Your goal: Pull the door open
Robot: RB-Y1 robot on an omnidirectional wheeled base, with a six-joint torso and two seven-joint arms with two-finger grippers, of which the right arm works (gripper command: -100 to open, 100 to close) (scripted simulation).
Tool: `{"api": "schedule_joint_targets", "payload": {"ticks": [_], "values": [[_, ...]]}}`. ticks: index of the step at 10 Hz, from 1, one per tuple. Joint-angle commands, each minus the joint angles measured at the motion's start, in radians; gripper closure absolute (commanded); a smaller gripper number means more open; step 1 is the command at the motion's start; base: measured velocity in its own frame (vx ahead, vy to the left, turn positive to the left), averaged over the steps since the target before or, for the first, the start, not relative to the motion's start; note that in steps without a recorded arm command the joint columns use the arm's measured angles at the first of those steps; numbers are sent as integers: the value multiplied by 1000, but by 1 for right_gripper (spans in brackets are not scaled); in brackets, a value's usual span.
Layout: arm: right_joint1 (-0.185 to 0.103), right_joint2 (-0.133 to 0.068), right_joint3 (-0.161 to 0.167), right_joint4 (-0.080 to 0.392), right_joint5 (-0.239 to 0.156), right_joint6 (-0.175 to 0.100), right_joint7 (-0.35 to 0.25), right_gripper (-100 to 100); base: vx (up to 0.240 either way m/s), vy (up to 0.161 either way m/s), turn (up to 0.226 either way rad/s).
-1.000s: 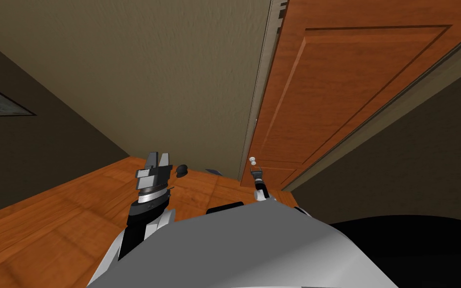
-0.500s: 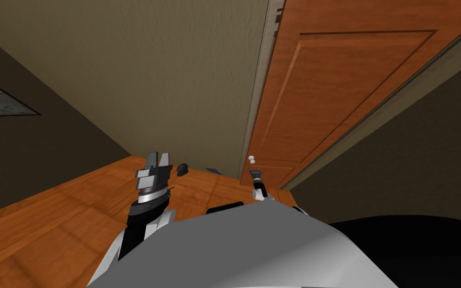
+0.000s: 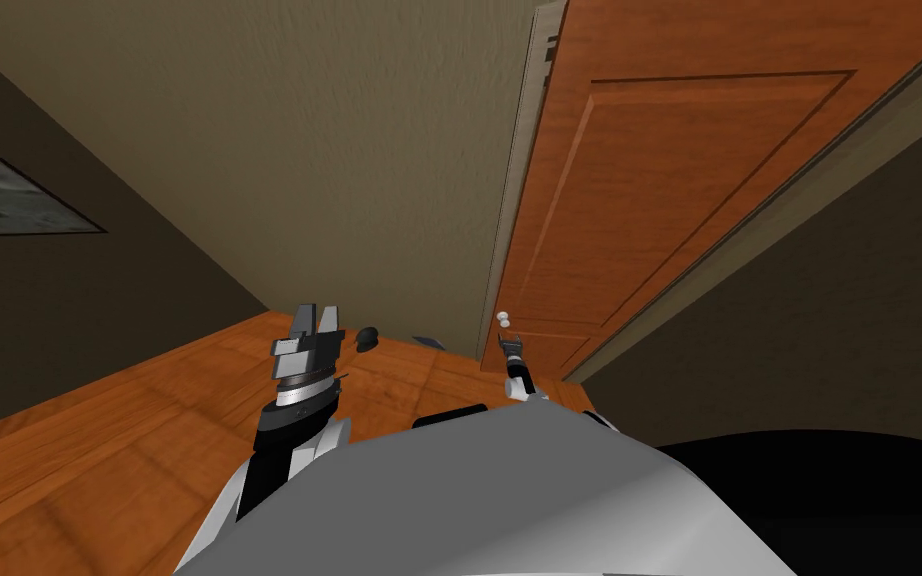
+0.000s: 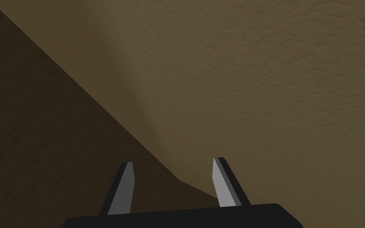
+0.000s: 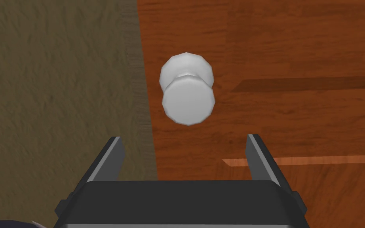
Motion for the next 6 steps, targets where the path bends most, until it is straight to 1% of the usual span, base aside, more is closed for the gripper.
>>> {"api": "schedule_joint_targets", "payload": {"ticks": [1,3,4,5,6], "values": [[22,-25,-8,-12,-8,-3,-22,-100,233,5,162],[37,-57,-17,-2,-16,-14,-54,-100,235,-12,133],[46,-76,-22,4,-21,-21,-73,-100,237,-11,163],[32,-64,-18,12,-18,-20,-63,-100,107,-13,32],[32,-64,-18,12,-18,-20,-63,100,-9,-9,-64]]}}
